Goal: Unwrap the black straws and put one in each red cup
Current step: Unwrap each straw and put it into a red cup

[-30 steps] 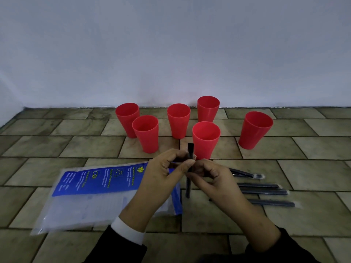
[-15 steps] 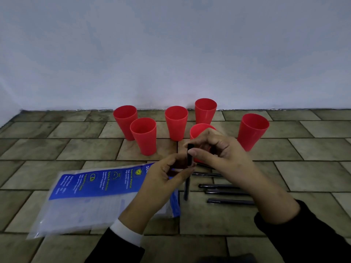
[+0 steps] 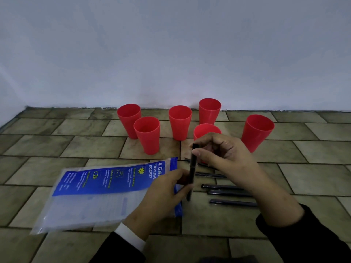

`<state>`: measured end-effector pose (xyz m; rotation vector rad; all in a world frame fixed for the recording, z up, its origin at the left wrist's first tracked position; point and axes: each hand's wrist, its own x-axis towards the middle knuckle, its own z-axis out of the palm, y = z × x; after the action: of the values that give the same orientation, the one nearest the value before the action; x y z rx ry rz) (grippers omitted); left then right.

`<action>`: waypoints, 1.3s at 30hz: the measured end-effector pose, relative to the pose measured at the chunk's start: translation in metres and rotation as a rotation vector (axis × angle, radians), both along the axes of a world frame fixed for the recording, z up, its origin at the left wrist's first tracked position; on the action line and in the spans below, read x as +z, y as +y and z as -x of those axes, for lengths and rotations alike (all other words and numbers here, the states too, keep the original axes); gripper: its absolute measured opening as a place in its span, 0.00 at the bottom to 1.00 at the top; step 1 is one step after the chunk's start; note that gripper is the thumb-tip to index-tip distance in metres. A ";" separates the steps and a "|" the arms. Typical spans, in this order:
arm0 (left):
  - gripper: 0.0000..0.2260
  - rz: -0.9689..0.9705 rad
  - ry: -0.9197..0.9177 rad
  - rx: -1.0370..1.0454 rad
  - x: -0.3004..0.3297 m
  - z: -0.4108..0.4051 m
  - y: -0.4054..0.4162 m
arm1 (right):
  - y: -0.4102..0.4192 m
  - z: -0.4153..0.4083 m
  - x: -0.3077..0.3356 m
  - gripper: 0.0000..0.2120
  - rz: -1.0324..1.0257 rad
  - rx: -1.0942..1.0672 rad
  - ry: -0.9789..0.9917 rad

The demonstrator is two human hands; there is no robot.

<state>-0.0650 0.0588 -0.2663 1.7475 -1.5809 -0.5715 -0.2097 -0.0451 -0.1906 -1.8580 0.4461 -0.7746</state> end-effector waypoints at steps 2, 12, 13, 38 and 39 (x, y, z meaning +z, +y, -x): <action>0.13 -0.019 0.001 0.005 -0.005 0.002 0.000 | 0.000 0.000 0.001 0.04 0.025 0.001 -0.008; 0.09 0.147 0.496 0.069 0.011 0.000 0.002 | -0.025 0.014 0.019 0.02 -0.178 -0.242 -0.347; 0.09 0.167 0.519 0.076 0.012 -0.004 0.001 | -0.030 0.016 0.018 0.03 -0.228 -0.269 -0.370; 0.10 0.167 1.218 0.397 0.008 -0.058 -0.005 | -0.029 0.060 -0.043 0.13 -0.463 -0.141 0.130; 0.11 0.185 1.196 0.400 0.009 -0.060 -0.006 | -0.027 0.061 -0.042 0.11 -0.435 -0.099 0.205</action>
<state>-0.0052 0.0532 -0.2571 1.1110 -0.4148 -0.9625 -0.2709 -0.0725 -0.2330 -1.5168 0.7767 -0.5023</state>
